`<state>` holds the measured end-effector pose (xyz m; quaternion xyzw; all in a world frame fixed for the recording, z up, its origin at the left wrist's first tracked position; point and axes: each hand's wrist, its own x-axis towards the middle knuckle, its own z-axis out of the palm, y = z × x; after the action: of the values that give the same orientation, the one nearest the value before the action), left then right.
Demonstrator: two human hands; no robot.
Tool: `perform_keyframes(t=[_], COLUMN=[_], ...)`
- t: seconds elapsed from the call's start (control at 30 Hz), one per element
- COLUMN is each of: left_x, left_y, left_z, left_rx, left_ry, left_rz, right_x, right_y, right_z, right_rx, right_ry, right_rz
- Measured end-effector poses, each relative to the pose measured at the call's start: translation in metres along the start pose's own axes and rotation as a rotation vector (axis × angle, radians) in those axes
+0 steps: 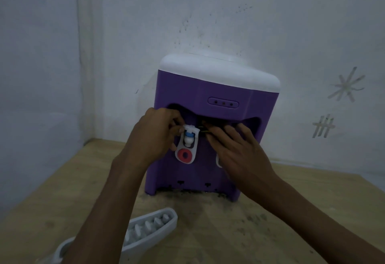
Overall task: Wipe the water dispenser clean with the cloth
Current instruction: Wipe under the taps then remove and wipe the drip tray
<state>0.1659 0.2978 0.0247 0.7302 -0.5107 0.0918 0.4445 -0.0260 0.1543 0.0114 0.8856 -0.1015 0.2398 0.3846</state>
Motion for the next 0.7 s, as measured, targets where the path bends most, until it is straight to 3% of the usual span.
perform_keyframes(t=[0.23, 0.5, 0.7], left_x=[0.002, -0.002, -0.001], left_y=[-0.001, 0.000, 0.001], left_z=[0.000, -0.004, -0.003], left_rx=[-0.028, -0.057, -0.107], left_ry=[-0.001, -0.014, -0.022], left_rz=[-0.019, 0.003, -0.003], right_x=[0.022, 0.006, 0.019], right_y=[0.014, 0.008, 0.006], right_z=[-0.011, -0.006, -0.006], right_rx=[0.092, 0.076, 0.154], right_ry=[-0.127, -0.048, -0.027], right_rz=[-0.173, -0.035, -0.087])
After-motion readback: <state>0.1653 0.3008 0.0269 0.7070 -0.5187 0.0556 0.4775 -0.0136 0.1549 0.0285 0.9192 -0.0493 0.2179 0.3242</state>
